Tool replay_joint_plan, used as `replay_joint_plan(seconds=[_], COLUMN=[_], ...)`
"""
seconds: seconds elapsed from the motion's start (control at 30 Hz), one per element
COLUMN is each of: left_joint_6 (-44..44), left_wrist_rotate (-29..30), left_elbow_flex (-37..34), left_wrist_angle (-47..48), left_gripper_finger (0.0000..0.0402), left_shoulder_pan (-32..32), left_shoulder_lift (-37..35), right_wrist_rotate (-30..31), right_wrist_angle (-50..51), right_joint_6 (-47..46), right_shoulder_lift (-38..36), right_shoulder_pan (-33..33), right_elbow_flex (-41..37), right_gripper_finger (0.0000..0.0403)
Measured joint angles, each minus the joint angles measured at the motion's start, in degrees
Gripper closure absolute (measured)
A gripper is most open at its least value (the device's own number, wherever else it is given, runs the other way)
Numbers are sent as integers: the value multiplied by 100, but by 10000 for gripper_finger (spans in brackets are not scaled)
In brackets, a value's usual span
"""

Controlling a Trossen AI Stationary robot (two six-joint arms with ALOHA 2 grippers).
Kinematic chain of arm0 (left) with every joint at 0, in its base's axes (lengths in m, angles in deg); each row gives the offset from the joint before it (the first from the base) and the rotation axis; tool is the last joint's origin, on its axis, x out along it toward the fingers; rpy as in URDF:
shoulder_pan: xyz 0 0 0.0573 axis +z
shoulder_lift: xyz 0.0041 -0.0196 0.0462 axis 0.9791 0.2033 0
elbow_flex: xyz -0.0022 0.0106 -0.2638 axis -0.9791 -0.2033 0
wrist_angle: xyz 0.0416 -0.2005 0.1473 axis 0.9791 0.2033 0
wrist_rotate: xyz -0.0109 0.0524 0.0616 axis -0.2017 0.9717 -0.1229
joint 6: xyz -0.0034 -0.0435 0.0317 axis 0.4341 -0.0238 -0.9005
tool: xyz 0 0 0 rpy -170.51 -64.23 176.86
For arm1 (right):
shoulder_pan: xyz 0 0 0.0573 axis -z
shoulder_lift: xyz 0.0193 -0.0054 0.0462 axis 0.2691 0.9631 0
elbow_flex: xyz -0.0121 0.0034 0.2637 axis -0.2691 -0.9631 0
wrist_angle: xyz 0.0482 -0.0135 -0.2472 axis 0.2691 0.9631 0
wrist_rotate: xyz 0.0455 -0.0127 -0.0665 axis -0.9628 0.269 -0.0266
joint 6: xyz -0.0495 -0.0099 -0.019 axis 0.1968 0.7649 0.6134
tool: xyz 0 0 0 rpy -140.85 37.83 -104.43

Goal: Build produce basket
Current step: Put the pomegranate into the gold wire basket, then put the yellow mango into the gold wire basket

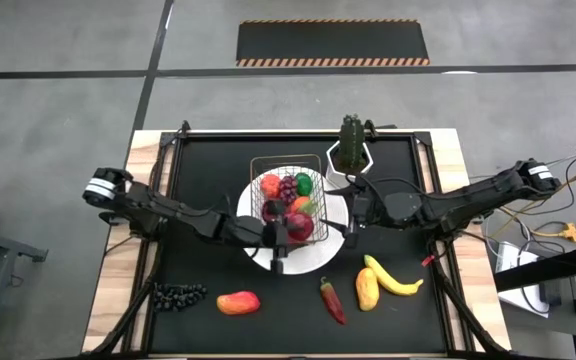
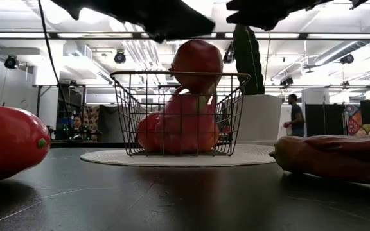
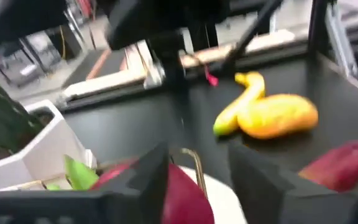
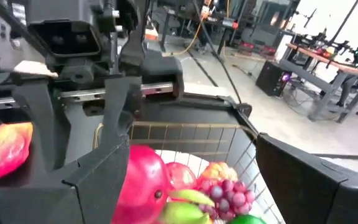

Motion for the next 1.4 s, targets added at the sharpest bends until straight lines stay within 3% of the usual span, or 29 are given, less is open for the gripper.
replay_joint_plan(seconds=[0.13, 0.23, 0.4, 0.6, 0.83, 1.0, 1.13, 1.23, 1.4], left_joint_6=[90, 294, 540, 629, 618, 738, 917, 921, 928], left_wrist_rotate=[164, 844, 2203, 2400, 2402, 2393, 2358, 2323, 2309], left_elbow_flex=[203, 206, 149, 138, 108, 16, -68, -208, -357], left_wrist_angle=[643, 1065, 1698, 2259, 2377, 2404, 2379, 2338, 2081], left_gripper_finger=[338, 386, 390, 389, 389, 389, 389, 389, 389], left_shoulder_pan=[31, 31, 17, -75, -342, -523, -657, -686, -691], left_shoulder_lift=[23, -27, -450, -1113, -1787, -1856, -1736, -1580, -1339], right_wrist_rotate=[-1, 0, -45, -44, -40, -59, -28, -50, -51], right_wrist_angle=[80, 165, 334, 617, 3637, 6908, 8909, 9311, 8558], right_joint_6=[-11, -90, -192, -286, -1266, -2739, -3842, -4306, -4283], right_shoulder_lift=[44, 39, 35, -23, -319, -37, 257, 305, 293], right_shoulder_pan=[0, 0, 0, 0, 26, 241, 373, 363, 194], right_elbow_flex=[0, 0, 0, 37, 1447, 2903, 3373, 3189, 2353], right_gripper_finger=[74, 74, 74, 74, 74, 77, 77, 77, 77])
